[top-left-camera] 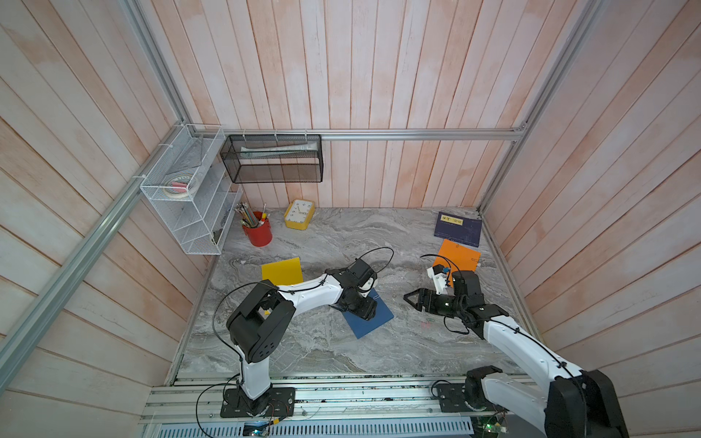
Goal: Unclip the paperclips from the documents
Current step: Move the document to the center of the board.
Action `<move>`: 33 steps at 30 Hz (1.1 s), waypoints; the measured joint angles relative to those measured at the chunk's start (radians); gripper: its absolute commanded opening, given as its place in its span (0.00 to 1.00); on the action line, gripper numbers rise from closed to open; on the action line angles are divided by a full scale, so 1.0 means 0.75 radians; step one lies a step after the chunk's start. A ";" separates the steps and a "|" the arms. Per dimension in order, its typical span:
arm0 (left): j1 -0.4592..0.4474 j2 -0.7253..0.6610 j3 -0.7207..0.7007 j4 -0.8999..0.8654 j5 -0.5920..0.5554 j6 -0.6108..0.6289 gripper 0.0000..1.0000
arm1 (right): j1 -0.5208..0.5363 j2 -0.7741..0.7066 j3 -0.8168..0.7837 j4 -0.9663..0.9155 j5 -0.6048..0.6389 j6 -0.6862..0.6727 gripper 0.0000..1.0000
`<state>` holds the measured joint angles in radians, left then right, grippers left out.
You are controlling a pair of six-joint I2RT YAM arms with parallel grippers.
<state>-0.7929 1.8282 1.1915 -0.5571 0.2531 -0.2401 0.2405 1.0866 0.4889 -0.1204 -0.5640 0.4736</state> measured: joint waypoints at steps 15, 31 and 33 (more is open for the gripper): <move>0.188 -0.333 -0.356 0.161 -0.106 -0.315 0.69 | 0.134 0.264 0.017 0.084 -0.003 -0.076 0.80; 0.261 -0.247 -0.393 0.245 -0.095 -0.429 0.69 | 0.286 0.525 0.156 0.093 0.007 -0.134 0.79; 0.267 -0.229 -0.390 0.249 -0.094 -0.431 0.69 | 0.292 0.537 0.166 0.097 0.007 -0.134 0.79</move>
<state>-0.5930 1.6562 0.8993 -0.3706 0.1825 -0.5632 0.4599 1.4895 0.6136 -0.0475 -0.5587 0.3729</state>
